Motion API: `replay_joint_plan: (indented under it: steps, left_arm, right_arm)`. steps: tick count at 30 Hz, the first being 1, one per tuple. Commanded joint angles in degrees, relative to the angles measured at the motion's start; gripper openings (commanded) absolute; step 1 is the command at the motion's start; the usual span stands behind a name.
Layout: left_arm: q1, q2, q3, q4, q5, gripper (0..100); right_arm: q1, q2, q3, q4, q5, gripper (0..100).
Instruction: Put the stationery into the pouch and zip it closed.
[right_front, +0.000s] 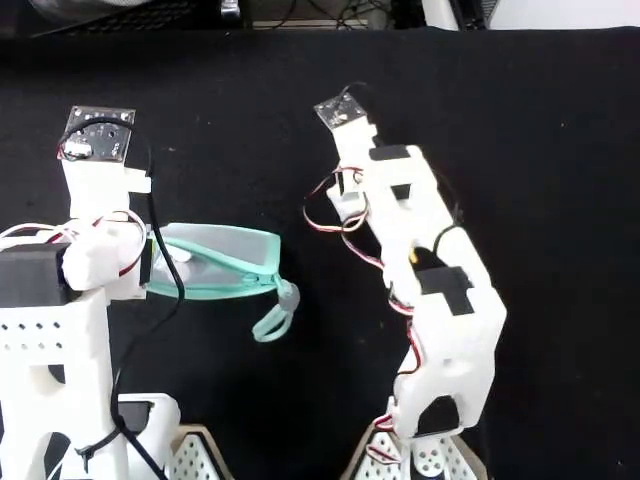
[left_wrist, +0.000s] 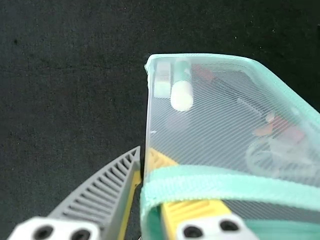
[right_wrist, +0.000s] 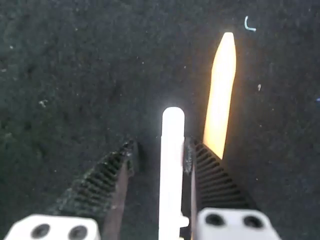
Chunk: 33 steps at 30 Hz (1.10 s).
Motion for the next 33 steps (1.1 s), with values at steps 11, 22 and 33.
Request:
replay_joint_plan:
  steps: [11,22,33]
  left_arm:
    - [0.57,-0.44,-0.57,0.26,0.70,3]
    - [0.57,-0.44,-0.57,0.26,0.70,3]
    - [0.66,-0.44,-0.57,0.26,0.70,3]
  right_arm:
    - [-0.97,-0.84,-5.85,16.88,7.03,1.2]
    - [-1.23,-0.75,-2.15,20.66,7.56,1.6]
    - [-1.76,-0.40,-2.15,19.87,10.37,17.6]
